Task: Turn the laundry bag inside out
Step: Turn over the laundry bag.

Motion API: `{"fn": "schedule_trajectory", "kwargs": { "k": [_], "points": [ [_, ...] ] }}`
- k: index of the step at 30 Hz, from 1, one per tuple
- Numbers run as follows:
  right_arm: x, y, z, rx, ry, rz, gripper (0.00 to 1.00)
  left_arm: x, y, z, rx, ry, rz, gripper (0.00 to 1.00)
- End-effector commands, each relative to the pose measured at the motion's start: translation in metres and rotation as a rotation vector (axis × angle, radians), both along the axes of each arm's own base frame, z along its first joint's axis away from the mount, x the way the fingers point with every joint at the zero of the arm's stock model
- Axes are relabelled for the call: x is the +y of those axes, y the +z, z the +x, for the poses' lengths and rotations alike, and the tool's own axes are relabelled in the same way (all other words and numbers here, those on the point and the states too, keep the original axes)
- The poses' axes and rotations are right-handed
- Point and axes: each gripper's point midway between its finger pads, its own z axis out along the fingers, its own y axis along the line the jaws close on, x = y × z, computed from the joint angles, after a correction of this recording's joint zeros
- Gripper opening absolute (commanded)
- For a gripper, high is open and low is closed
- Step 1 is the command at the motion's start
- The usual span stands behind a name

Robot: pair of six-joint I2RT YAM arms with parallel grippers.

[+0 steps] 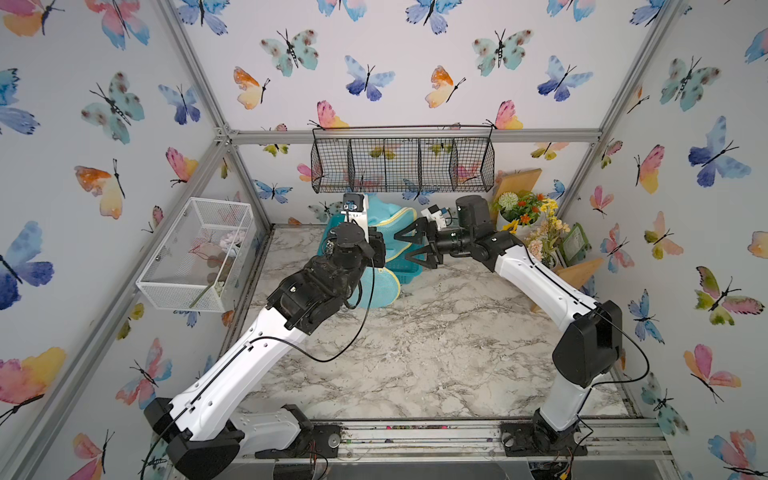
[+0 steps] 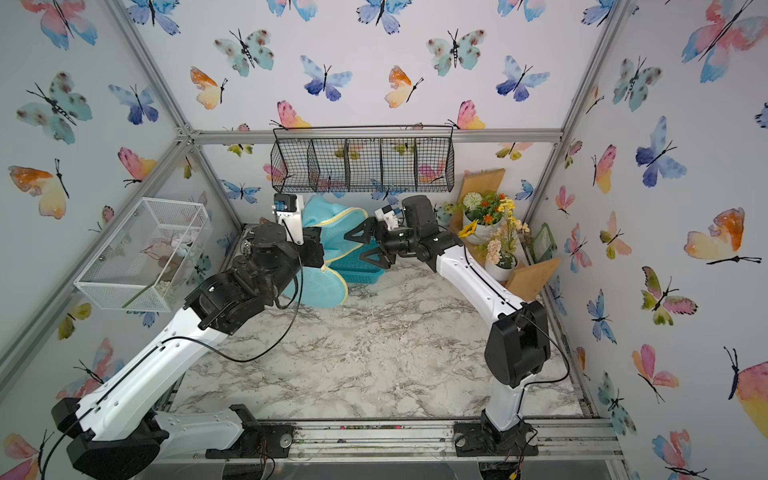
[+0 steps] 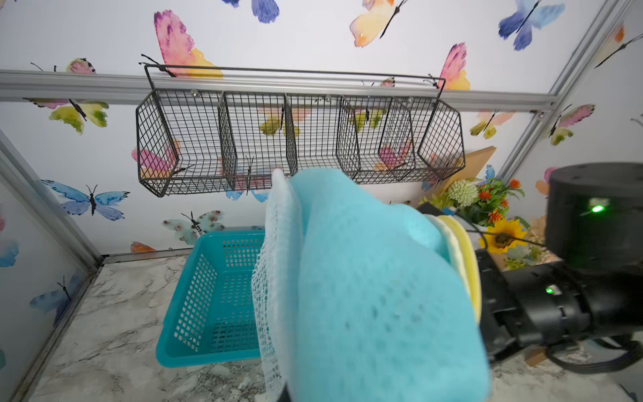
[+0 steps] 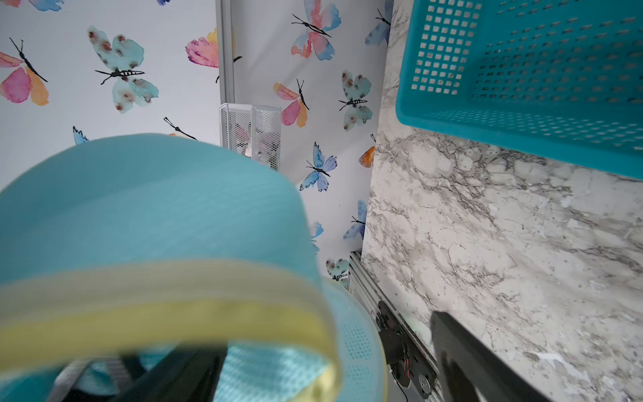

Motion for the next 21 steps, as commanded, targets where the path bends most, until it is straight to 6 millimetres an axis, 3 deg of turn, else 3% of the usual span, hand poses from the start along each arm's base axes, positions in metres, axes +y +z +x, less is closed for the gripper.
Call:
{"fn": "schedule_trajectory", "kwargs": {
  "k": [1, 5, 8, 12, 16, 17, 19, 21],
  "points": [
    [0.005, 0.018, 0.015, -0.129, -0.008, 0.061, 0.94, -0.006, 0.032, -0.011, -0.027, -0.08, -0.143, 0.0],
    [0.008, 0.059, 0.011, -0.237, 0.001, 0.306, 0.94, -0.001, 0.032, -0.012, 0.01, -0.125, -0.248, 0.0],
    [0.005, 0.093, 0.001, -0.297, 0.043, 0.481, 0.87, 0.006, 0.022, -0.01, 0.045, -0.147, -0.316, 0.0],
    [-0.002, 0.116, -0.014, -0.316, 0.103, 0.628, 0.62, 0.016, 0.01, -0.004, 0.085, -0.16, -0.382, 0.0],
    [-0.002, 0.116, -0.023, -0.296, 0.154, 0.642, 0.43, 0.019, 0.004, 0.001, 0.103, -0.177, -0.415, 0.0],
    [0.0, 0.112, -0.024, -0.289, 0.161, 0.62, 0.46, 0.017, 0.004, 0.001, 0.105, -0.183, -0.417, 0.0],
    [0.004, 0.101, -0.021, -0.267, 0.156, 0.556, 0.65, 0.015, 0.005, 0.002, 0.108, -0.194, -0.428, 0.0],
    [0.008, 0.086, -0.015, -0.271, 0.134, 0.451, 0.76, 0.013, 0.006, 0.002, 0.11, -0.203, -0.433, 0.0]
  ]
}}
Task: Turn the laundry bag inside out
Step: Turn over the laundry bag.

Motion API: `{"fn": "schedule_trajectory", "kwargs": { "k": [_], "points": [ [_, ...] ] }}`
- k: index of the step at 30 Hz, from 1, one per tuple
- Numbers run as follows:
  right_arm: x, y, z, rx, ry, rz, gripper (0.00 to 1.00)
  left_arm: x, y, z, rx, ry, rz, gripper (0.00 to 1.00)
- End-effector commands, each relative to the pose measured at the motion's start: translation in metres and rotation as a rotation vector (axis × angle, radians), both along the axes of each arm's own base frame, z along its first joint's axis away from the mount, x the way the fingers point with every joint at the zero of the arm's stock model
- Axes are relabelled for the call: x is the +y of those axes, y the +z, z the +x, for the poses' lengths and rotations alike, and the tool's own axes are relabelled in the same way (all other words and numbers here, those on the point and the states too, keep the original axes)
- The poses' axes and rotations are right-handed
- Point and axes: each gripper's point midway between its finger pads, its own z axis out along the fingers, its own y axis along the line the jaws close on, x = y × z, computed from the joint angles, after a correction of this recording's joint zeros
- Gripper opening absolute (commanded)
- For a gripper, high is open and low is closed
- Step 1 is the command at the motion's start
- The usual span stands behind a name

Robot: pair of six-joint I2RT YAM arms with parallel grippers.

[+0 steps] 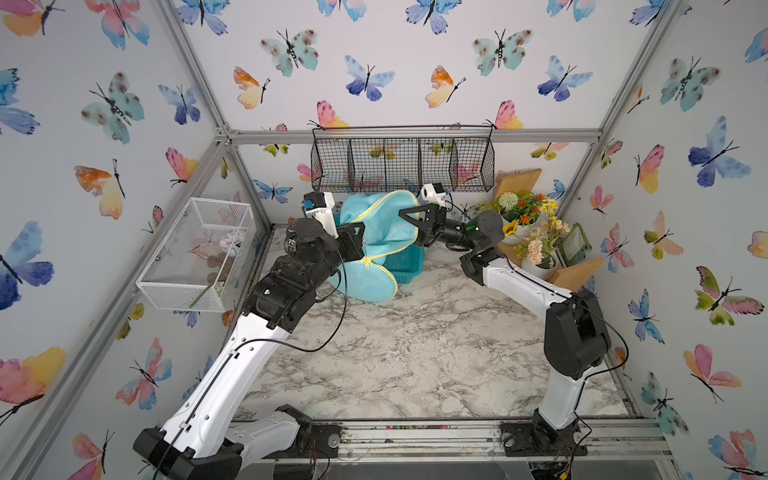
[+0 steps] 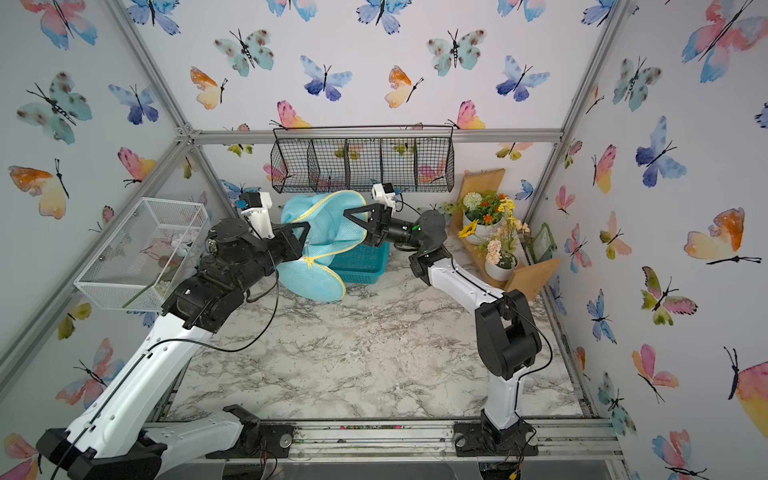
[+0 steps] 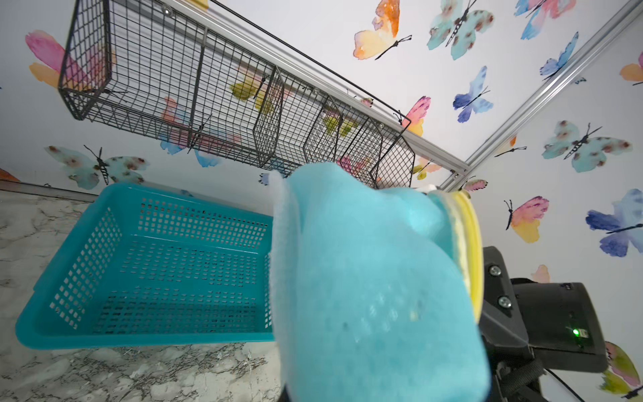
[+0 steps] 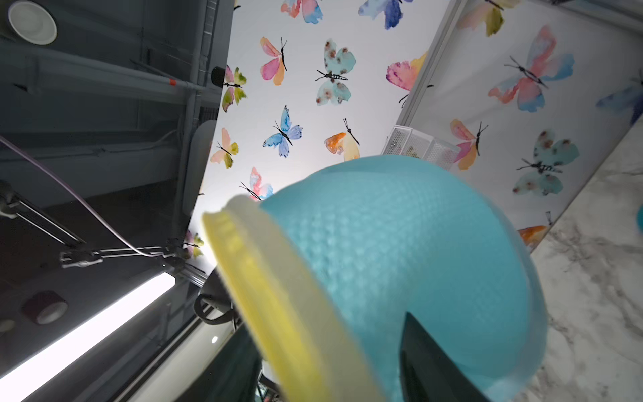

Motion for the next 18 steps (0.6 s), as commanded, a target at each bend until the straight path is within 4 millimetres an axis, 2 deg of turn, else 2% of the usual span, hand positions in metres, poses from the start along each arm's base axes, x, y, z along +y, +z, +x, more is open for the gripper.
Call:
{"fn": "schedule_trajectory", "kwargs": {
  "k": [1, 6, 11, 12, 15, 18],
  "points": [
    [0.002, -0.014, -0.003, -0.042, -0.012, -0.144, 0.81, -0.01, 0.018, -0.007, -0.034, -0.071, -0.062, 0.0],
    [0.006, -0.038, 0.013, -0.039, -0.07, -0.322, 0.92, -0.014, 0.026, -0.006, -0.041, -0.089, -0.063, 0.0],
    [0.011, -0.045, 0.019, -0.024, -0.057, -0.32, 0.92, -0.02, 0.036, -0.007, -0.051, -0.119, -0.092, 0.0],
    [0.012, -0.043, 0.018, -0.019, -0.04, -0.294, 0.89, -0.021, 0.037, -0.007, -0.053, -0.124, -0.095, 0.0],
    [0.012, -0.032, 0.008, -0.012, 0.019, -0.162, 0.7, -0.023, 0.044, -0.008, -0.065, -0.139, -0.111, 0.0],
    [0.008, -0.023, 0.0, 0.008, 0.068, -0.04, 0.63, -0.025, 0.047, -0.007, -0.067, -0.159, -0.145, 0.0]
  ]
}}
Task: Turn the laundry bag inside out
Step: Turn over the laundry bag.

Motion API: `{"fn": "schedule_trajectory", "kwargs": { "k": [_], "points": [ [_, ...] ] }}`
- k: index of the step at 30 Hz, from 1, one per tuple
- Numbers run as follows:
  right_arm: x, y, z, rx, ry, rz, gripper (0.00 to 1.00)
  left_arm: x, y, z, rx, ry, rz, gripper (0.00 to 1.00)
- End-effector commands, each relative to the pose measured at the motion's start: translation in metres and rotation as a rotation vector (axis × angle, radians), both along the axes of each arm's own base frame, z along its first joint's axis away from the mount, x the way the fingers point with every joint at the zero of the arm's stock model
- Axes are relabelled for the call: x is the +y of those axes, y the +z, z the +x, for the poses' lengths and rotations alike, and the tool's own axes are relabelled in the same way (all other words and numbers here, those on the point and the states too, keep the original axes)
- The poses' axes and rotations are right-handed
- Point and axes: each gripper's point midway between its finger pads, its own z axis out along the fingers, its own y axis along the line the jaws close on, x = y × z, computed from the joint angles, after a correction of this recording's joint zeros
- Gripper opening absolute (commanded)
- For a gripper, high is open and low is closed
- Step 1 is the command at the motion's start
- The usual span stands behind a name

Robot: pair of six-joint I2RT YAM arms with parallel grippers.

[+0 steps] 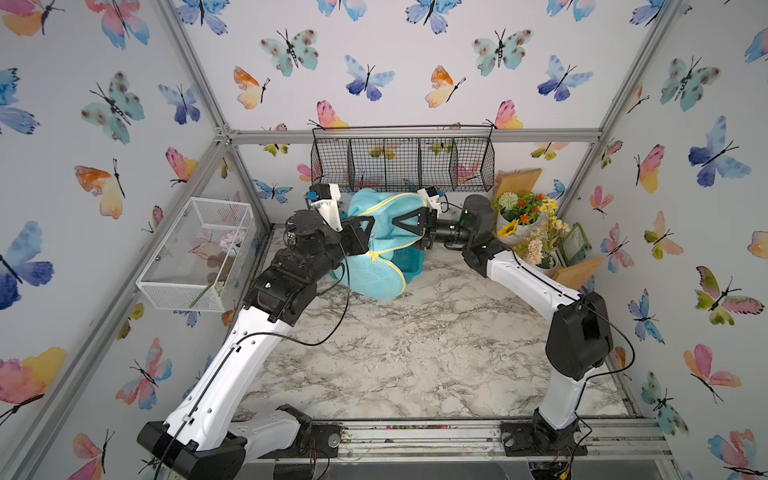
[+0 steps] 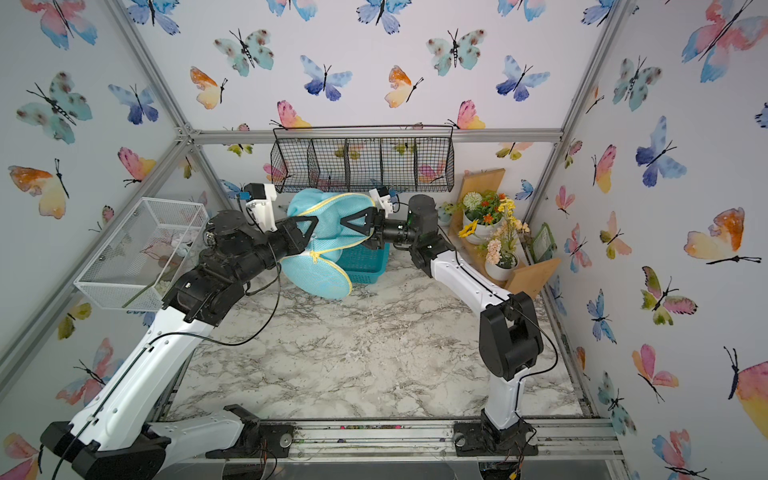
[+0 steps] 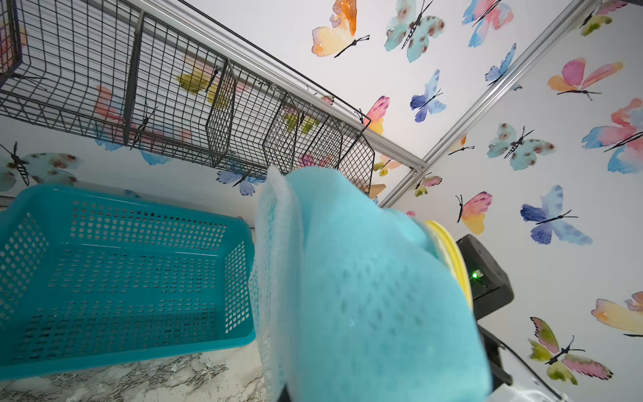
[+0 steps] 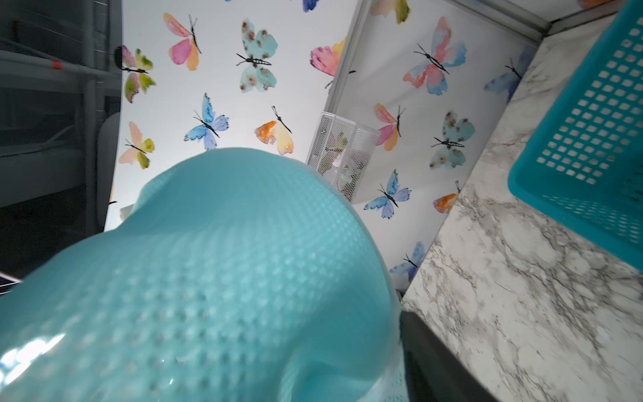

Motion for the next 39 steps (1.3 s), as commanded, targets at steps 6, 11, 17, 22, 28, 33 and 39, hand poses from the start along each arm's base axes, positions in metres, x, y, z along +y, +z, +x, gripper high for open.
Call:
{"fn": "schedule_trajectory", "kwargs": {
  "k": [6, 11, 17, 22, 28, 33, 39],
  "points": [
    [-0.005, 0.025, -0.014, 0.001, 0.11, 0.23, 0.8, -0.008, 0.027, -0.004, -0.049, -0.087, -0.119, 0.0],
    [-0.01, 0.046, -0.021, -0.008, 0.152, 0.322, 0.74, -0.006, 0.021, -0.001, -0.033, -0.085, -0.12, 0.0],
    [-0.021, 0.072, -0.045, -0.039, 0.24, 0.383, 0.28, 0.01, -0.005, 0.013, 0.01, -0.04, -0.111, 0.0],
    [-0.033, 0.083, -0.076, -0.085, 0.284, 0.359, 0.11, 0.028, -0.029, 0.033, 0.046, 0.007, -0.102, 0.0],
    [-0.038, 0.101, -0.108, -0.168, 0.331, 0.33, 0.06, 0.02, -0.051, 0.049, 0.1, -0.014, -0.087, 0.0],
    [-0.036, 0.121, -0.13, -0.224, 0.369, 0.364, 0.03, 0.01, -0.073, 0.054, 0.154, -0.053, -0.101, 0.06],
    [-0.035, 0.138, -0.149, -0.236, 0.402, 0.434, 0.03, -0.011, -0.107, 0.061, 0.234, -0.145, -0.138, 0.34]
  ]
}}
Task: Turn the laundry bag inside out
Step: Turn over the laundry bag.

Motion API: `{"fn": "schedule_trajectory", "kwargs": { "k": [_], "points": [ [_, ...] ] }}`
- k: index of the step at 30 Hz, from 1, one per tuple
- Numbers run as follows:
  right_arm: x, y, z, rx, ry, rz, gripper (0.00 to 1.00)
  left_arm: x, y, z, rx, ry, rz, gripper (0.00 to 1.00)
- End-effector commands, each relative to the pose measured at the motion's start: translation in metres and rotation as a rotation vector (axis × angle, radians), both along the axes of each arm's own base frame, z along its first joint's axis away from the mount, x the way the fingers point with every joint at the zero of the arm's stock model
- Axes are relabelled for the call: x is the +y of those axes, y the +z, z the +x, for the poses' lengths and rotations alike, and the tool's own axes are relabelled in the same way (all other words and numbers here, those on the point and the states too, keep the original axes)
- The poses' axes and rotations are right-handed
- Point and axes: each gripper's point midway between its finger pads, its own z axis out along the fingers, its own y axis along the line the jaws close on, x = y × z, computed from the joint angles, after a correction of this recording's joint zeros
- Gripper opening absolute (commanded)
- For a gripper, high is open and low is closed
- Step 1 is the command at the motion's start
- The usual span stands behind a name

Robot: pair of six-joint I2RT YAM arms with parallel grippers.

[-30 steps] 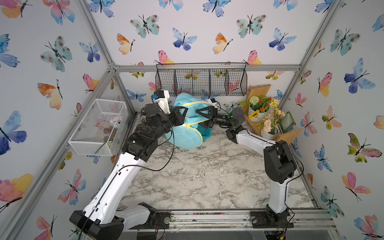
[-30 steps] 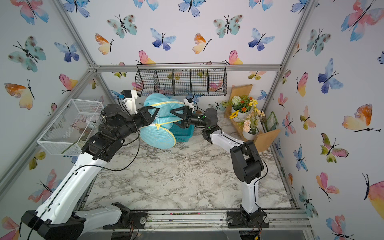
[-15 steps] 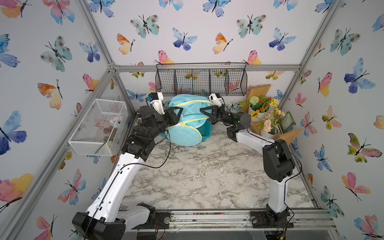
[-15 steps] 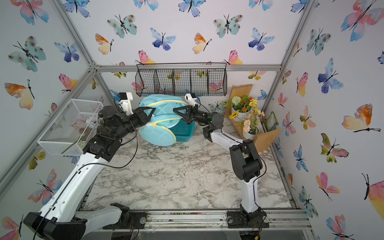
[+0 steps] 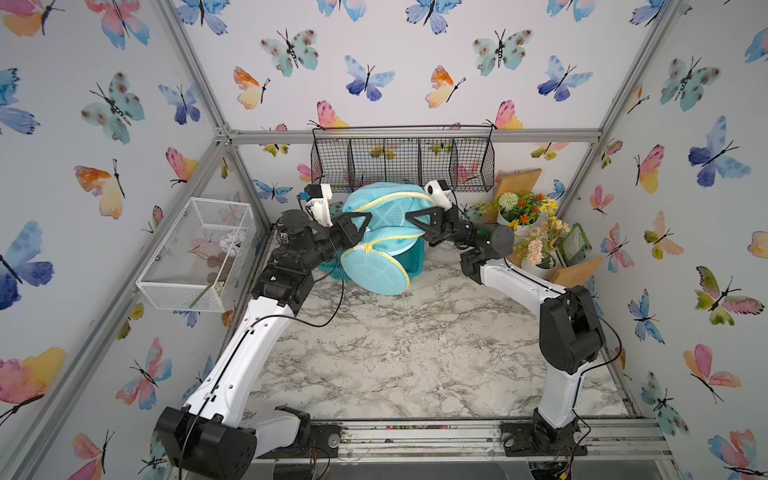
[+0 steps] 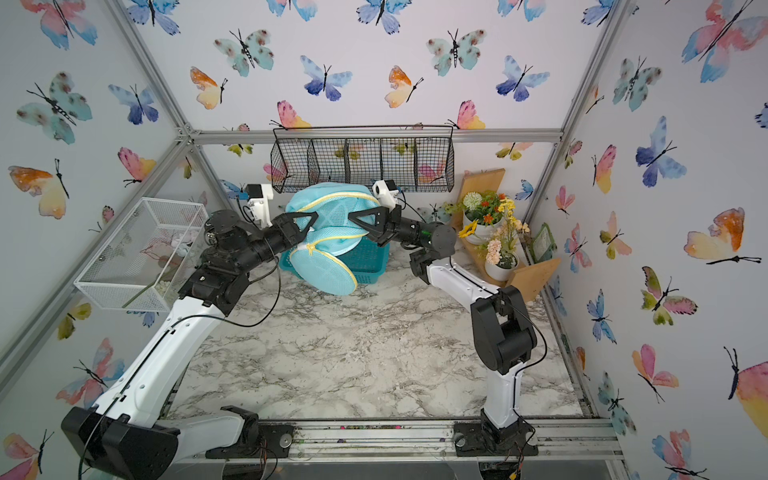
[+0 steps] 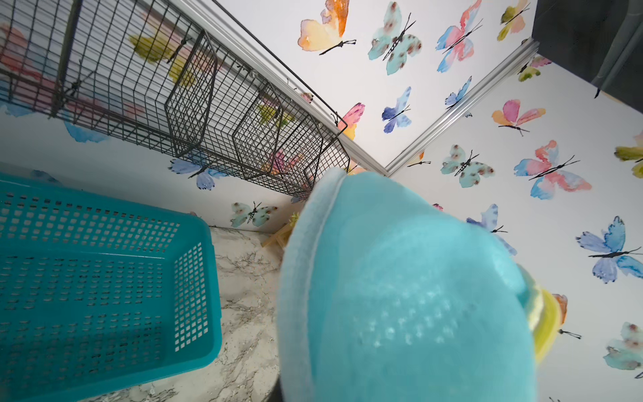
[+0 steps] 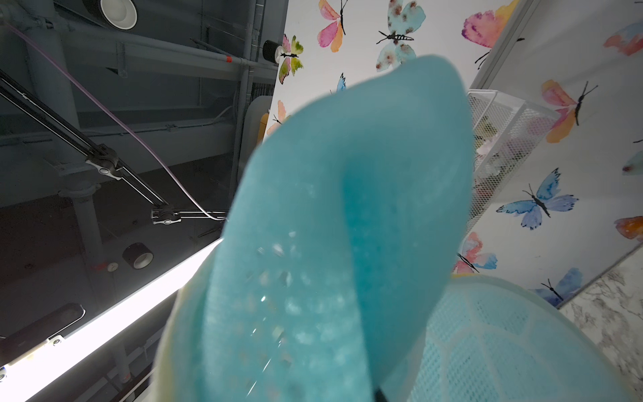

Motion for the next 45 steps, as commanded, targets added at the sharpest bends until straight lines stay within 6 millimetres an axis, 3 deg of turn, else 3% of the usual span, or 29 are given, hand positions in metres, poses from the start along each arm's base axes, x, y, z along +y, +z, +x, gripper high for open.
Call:
{"fn": "schedule_trajectory", "kwargs": {
  "k": [1, 2, 3, 4, 6, 10, 15, 19, 27, 33, 38, 42, 45],
  "points": [
    [-0.006, 0.055, -0.093, -0.224, 0.159, 0.114, 0.03, -0.023, -0.079, 0.016, 0.195, -0.092, 0.034, 0.39],
    [-0.006, 0.055, -0.095, -0.224, 0.163, 0.115, 0.03, -0.028, -0.082, 0.016, 0.201, -0.124, 0.021, 0.5],
    [-0.006, 0.053, -0.097, -0.217, 0.167, 0.111, 0.03, -0.035, -0.085, 0.015, 0.214, -0.16, 0.011, 0.66],
    [-0.006, 0.05, -0.098, -0.209, 0.168, 0.103, 0.03, -0.038, -0.087, 0.014, 0.224, -0.187, 0.011, 0.74],
    [-0.005, 0.04, -0.099, -0.2, 0.167, 0.066, 0.03, -0.041, -0.08, 0.01, 0.214, -0.211, 0.02, 0.83],
    [0.0, 0.015, -0.094, -0.197, 0.159, -0.053, 0.03, -0.032, -0.051, -0.007, 0.155, -0.192, 0.051, 0.93],
    [0.007, -0.007, -0.075, -0.187, 0.092, -0.186, 0.03, -0.013, -0.013, -0.031, 0.091, -0.134, 0.1, 0.97],
    [0.013, -0.023, -0.071, -0.164, 0.126, -0.259, 0.03, -0.005, 0.008, -0.043, 0.064, -0.102, 0.112, 0.99],
    [0.021, -0.06, -0.064, -0.109, 0.163, -0.399, 0.03, -0.001, 0.052, -0.051, -0.013, -0.092, 0.111, 0.99],
    [0.024, -0.08, -0.06, -0.075, 0.166, -0.469, 0.03, 0.002, 0.074, -0.055, -0.044, -0.088, 0.122, 0.99],
    [0.025, -0.085, -0.056, -0.074, 0.163, -0.488, 0.03, 0.004, 0.076, -0.061, -0.051, -0.09, 0.149, 0.99],
    [0.023, -0.081, -0.054, -0.083, 0.165, -0.473, 0.03, 0.01, 0.056, -0.058, -0.019, -0.053, 0.177, 0.99],
    [0.015, -0.064, -0.049, -0.102, 0.136, -0.41, 0.03, 0.014, 0.035, -0.061, 0.011, -0.046, 0.215, 0.99]
  ]
}}
